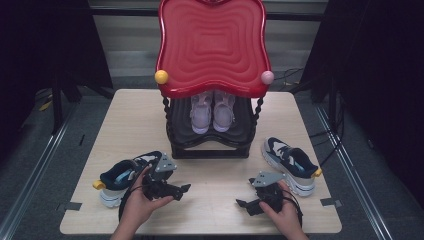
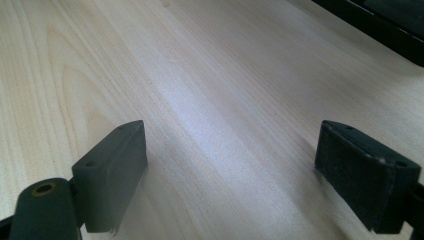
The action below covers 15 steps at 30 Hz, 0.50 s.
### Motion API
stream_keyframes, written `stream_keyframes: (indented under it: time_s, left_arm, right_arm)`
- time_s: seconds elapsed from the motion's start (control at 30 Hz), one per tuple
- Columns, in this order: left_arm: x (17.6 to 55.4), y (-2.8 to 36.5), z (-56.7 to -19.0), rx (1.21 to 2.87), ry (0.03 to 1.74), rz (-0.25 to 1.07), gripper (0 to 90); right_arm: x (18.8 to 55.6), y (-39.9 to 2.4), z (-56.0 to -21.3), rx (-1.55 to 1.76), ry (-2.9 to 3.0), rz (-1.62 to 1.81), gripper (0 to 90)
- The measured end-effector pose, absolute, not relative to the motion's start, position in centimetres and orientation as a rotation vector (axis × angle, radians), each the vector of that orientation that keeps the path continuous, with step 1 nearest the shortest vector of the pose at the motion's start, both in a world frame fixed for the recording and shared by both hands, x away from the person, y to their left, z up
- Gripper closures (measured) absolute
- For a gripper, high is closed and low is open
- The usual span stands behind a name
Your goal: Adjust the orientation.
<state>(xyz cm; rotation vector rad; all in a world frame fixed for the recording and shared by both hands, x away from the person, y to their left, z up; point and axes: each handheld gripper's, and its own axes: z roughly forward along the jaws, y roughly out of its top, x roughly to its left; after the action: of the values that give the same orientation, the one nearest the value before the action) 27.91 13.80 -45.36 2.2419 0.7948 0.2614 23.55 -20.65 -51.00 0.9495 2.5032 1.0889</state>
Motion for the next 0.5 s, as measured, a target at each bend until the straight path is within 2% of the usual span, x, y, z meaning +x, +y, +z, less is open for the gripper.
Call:
stream_keyframes:
  time_s: [0.5]
  left_arm:
    - [28.1,17.8,-42.2,2.294,0.838,0.32,16.7]
  right_arm:
    - [23.6,-20.7,-51.0,0.95,2.503,1.089,12.9]
